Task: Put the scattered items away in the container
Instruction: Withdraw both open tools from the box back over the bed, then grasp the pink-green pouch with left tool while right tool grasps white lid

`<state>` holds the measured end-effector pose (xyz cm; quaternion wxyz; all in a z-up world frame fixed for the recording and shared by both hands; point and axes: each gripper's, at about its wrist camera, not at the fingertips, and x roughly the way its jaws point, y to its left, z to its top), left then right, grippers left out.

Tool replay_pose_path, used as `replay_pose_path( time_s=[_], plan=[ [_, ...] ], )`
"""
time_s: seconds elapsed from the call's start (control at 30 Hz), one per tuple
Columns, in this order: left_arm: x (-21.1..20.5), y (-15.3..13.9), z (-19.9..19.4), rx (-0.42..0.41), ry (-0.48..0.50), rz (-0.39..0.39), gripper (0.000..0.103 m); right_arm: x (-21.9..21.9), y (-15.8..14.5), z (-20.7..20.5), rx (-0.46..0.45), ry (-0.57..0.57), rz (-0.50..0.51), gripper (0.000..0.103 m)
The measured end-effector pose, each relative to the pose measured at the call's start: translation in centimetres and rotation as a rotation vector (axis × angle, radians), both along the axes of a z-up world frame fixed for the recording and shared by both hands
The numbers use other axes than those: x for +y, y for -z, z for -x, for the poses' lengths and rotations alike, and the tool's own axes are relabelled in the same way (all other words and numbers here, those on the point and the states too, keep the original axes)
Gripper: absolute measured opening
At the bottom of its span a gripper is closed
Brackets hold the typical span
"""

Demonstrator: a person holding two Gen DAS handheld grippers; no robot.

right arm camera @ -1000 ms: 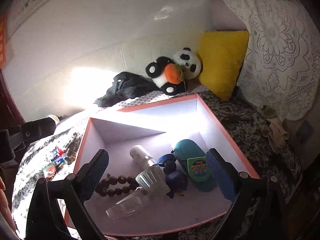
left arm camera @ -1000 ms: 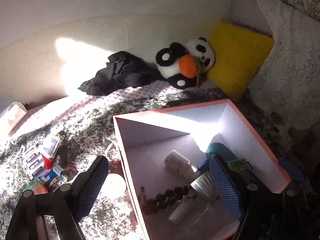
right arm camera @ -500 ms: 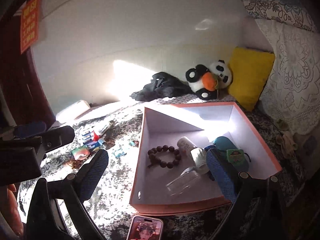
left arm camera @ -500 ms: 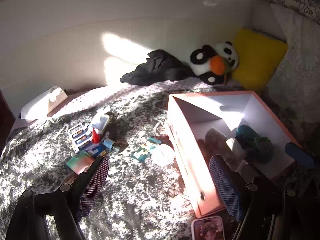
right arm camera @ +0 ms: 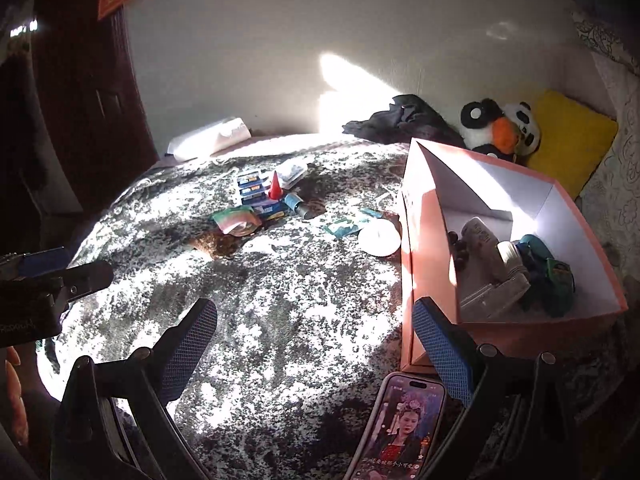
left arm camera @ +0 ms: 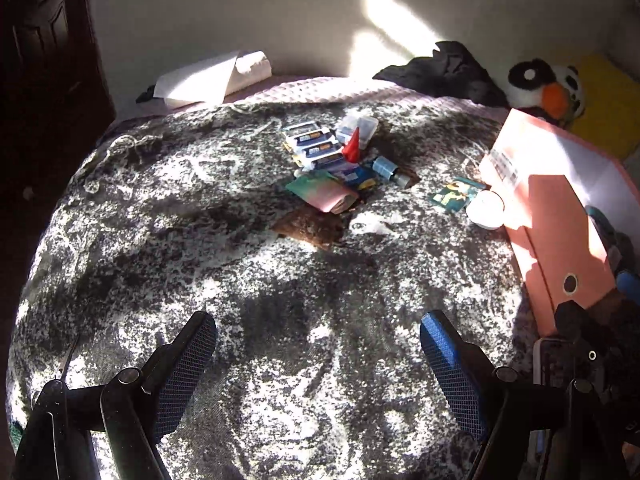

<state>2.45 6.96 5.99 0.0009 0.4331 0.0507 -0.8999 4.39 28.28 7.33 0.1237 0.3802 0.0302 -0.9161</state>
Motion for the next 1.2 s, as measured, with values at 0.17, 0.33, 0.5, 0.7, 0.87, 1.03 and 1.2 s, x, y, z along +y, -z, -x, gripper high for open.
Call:
replay_pose_path(
  time_s=[0.17,0.33,0.5,0.7,0.87,1.03,1.2],
  plan=[
    [-3.3,2.5,0.6,-0.044,-0.053,-0.014,0.087,-1.5,2.1,2.2,-0.058,-0.001,-0.001,0.1],
    [-3.5,3.8,4.0,-0.069,-0.053,-0.031,0.087,-2.6,4.1,4.8,-0.098,-0.002,-0.015,0.1],
    [-2.7,4.9,8.5,-0.096,-0.043,-0.042,0.087,-2.9,5.6,7.9,-0.108,0.011,-0.029,0.099],
    [-1.7,6.6,14.5,-0.121,-0.026,-0.046,0.087,-1.2,7.6,11.9,-0.107,0.119,-0.038,0.097],
    [-1.5,9.0,18.7,-0.166,-0.018,-0.032,0.087,-0.5,8.9,14.8,-0.102,0.162,-0.033,0.089],
    [-2.0,11.9,21.1,-0.22,-0.02,-0.061,0.087,-0.1,9.9,16.2,-0.064,0.203,-0.047,0.08],
    [-2.2,13.7,21.6,-0.238,-0.021,-0.08,0.087,1.6,10.3,17.4,-0.083,0.215,0.003,0.057]
  ],
)
